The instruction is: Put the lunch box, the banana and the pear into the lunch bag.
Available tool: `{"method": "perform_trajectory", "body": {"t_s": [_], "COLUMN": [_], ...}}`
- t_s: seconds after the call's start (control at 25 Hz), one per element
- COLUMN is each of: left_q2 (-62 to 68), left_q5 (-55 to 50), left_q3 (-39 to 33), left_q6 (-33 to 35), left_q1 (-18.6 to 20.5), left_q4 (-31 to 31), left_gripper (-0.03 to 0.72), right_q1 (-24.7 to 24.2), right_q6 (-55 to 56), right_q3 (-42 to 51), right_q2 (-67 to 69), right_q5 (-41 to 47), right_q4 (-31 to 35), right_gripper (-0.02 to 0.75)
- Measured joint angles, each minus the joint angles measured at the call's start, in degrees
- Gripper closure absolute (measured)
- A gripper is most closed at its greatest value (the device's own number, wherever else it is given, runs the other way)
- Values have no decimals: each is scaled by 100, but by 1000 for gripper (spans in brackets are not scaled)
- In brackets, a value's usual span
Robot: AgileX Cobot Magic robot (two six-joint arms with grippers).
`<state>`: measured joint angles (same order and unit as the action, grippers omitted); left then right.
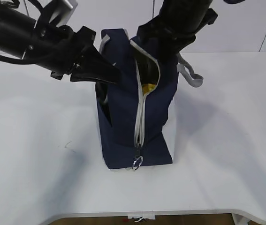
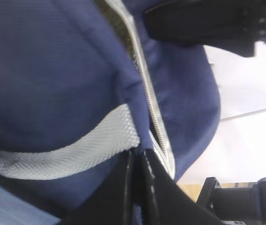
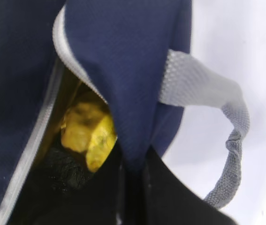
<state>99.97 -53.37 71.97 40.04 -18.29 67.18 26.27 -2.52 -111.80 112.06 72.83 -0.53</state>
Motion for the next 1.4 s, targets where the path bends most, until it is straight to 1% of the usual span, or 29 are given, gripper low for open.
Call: {"method": "perform_trajectory", "body": {"t_s": [0.2,0.28,0.36,0.44,0.52,0.56,0.64,0.8,0.92,1.0,1.24,1.4], "left_q2": [144,169,169,169,169,169,112,-193,-423,-538,-850,-1070], "left_q5": [59,73,82,82,69,31,-49,-280,-455,-620,-1424,-1522], "left_q3": [0,0,0,0,0,0,0,0,0,0,0,0], "left_q6": [0,8,8,13,13,13,13,13,13,-35,-469,-968], "left_q1": [0,0,0,0,0,0,0,162,368,518,847,901], "left_q4": [58,61,61,61,61,61,61,30,1,-127,-721,-1383], "left_gripper": [693,680,638,561,489,456,416,393,390,389,388,389], "right_q1": [-2,-2,-2,-2,-2,-2,-2,-2,-2,-2,-2,-2], "right_q6": [49,98,121,134,134,146,158,158,166,166,156,134], "right_q3": [0,0,0,0,0,0,0,0,0,0,0,64], "right_q2": [242,279,279,279,279,269,213,-35,-251,-384,-771,-1114], "right_q5": [-87,-110,-110,-110,-110,-110,-110,-110,-110,-110,-110,-98], "right_q4": [11,53,142,195,208,208,217,231,245,257,311,445], "right_gripper": [726,697,624,507,406,370,336,320,317,317,321,335]}}
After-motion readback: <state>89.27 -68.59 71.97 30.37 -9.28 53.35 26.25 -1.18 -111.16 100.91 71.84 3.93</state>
